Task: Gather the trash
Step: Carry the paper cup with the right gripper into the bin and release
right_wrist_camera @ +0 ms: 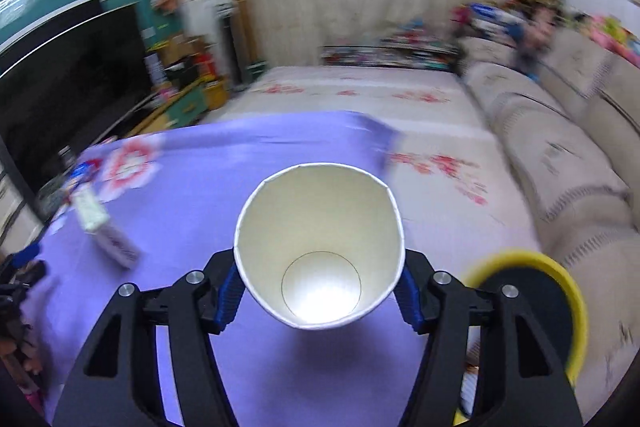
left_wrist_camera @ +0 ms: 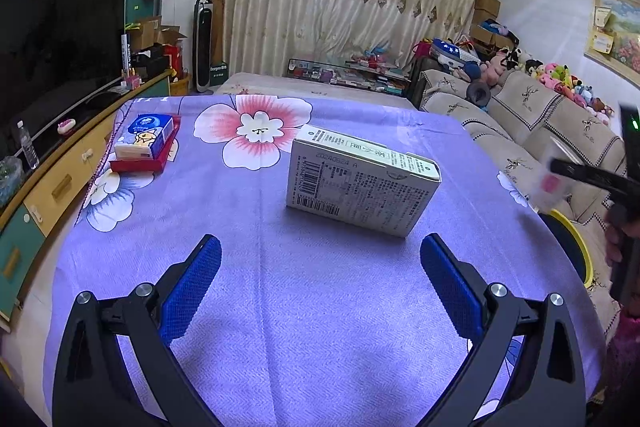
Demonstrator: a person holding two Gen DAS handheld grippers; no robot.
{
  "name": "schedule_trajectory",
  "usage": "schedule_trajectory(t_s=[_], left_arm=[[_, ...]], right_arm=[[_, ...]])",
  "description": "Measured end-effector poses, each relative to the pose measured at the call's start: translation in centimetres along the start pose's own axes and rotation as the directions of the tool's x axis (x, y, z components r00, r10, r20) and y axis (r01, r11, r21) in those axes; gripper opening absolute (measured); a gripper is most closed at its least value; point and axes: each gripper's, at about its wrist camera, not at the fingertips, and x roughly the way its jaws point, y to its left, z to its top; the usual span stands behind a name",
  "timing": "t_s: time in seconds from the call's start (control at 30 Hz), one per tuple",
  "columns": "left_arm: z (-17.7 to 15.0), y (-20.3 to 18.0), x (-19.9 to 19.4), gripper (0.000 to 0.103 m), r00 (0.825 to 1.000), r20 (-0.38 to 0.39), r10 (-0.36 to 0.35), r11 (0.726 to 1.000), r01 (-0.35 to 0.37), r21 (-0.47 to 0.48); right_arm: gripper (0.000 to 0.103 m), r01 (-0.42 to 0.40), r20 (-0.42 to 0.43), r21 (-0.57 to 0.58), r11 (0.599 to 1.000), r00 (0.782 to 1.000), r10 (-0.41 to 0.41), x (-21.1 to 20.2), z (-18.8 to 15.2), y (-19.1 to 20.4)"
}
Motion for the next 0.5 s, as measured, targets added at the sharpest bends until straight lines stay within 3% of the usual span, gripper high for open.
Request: schedule_trajectory(t_s=[0.2, 0.4, 0.5], left_arm=[[-0.2, -0.5, -0.1, 0.098, 1.000, -0.007, 0.010, 1.000, -0.009, 0.013], [-0.3, -0.7, 0.2, 0.098, 1.000, -0.018, 0.015, 1.000, -0.014, 0.025], [-0.3, -0.8, 0.4, 0.098, 1.000, -0.021, 0.014, 0.999, -0.013, 0.031]], right_arm=[[0.062, 0.190, -0.064, 0.165, 0.968, 0.981, -0.182, -0.5, -3.7, -9.3], [0.066, 0.285, -0.134, 0.243, 0.927, 0.957, -0.258, 0.7, -6.3, -14.2], [0.076, 0.310, -0.154, 0.262, 0.914, 0.948, -0.277, 1.2, -7.0, -15.6]])
